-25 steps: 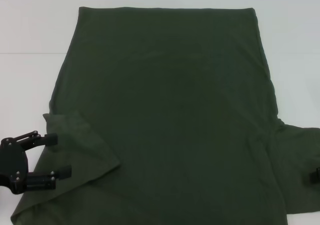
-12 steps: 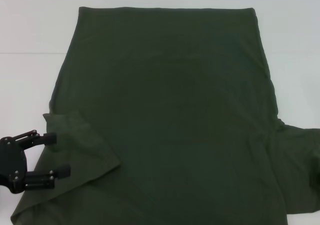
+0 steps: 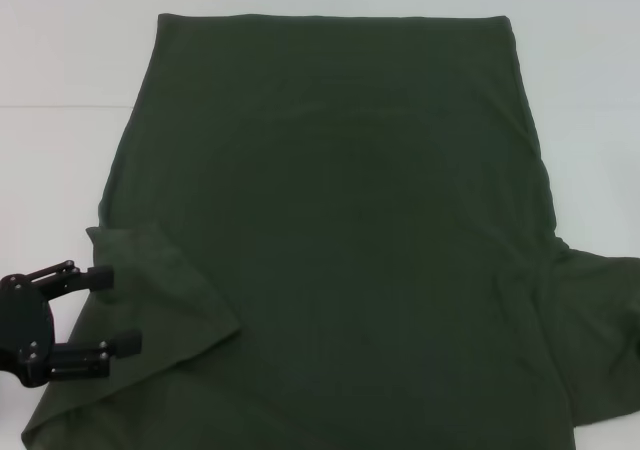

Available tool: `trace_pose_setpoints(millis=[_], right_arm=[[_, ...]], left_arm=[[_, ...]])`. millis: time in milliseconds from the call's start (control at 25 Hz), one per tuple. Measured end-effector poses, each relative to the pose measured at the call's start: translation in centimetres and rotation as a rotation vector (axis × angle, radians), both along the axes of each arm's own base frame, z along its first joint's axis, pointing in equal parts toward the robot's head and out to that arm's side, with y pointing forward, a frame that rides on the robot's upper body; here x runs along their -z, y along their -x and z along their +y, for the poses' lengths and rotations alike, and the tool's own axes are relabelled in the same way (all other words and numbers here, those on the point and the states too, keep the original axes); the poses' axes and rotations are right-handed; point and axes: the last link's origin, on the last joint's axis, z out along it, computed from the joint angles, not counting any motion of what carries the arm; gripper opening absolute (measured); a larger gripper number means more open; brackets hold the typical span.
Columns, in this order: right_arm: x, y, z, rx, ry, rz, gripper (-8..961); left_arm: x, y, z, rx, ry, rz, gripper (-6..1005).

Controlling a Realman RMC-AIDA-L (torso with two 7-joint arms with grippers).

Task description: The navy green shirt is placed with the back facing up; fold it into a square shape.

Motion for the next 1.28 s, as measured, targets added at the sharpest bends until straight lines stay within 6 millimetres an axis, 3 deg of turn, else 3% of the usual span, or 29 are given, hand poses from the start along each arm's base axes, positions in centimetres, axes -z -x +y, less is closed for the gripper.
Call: trace_pose_setpoints(millis=[360,680,880,1280], right_arm=[[-3.6,0.4,0.2,-0.022,-0.11,0.0,22],[-6.4,3.1,1.6,-0.115,-0.202,0.015,21],[-5.6,4.9,2.8,-0.17,-0.166,0.027,21],[0.4,10.6,4.9,-0.333,0.019,0.037,23]], left_arm=[[-0.2,0.1,0.0,-0.006,-0.002,-0.002,948],[-0.2,0.1,0.0,-0.009,-0.002,-0.001,948],[-0.3,0.1,0.0,-0.007,-0.001,0.0,948],[-0.3,0.2,-0.1,-0.01,-0.001,-0.001,948]])
